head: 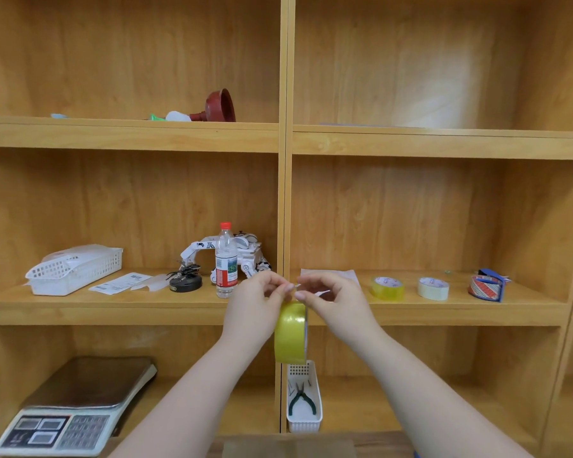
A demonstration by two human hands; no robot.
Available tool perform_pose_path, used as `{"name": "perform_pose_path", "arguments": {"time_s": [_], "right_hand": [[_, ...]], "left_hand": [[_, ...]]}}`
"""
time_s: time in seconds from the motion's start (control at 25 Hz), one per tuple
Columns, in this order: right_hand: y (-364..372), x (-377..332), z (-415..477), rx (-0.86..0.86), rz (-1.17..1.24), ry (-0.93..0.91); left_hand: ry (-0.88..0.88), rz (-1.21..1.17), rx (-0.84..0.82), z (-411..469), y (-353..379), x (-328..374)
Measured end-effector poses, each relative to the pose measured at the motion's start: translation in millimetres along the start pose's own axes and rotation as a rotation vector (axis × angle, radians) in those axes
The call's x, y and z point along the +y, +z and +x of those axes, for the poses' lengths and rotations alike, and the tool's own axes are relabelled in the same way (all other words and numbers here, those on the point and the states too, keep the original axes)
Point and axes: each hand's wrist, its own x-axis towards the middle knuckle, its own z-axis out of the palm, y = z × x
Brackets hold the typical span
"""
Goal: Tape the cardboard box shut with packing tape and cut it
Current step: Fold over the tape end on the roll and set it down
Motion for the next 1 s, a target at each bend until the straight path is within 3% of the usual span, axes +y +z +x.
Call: {"name": "perform_pose_path", "arguments": {"time_s": [0.16, 0.36, 0.6, 0.8, 1.0], "right_hand": [[9.3, 9.2, 6.5, 0.080, 0.025, 0.027], [7.2, 12.2, 9.6, 0.057, -0.044, 0.039], [3.6, 16.4, 11.2, 0.034, -0.011, 0.087], [1.8, 17.2, 13.8, 0.030, -0.016, 0.095], [-4.6, 18.2, 13.9, 0.054, 0.008, 0.079]], "left_hand": [[-0.005, -0.007, -0.025, -0.2, 2.2, -1.6], [0.052, 0.015, -0.029, -1.2, 5.5, -6.5], [-0.013, -0.077, -0.086, -4.3, 13.3, -6.5], [-0.170, -0.235, -0.120, -1.9, 12.8, -9.0], [-0.402, -0.177, -0.364, -3.9, 19.7, -7.9]]}}
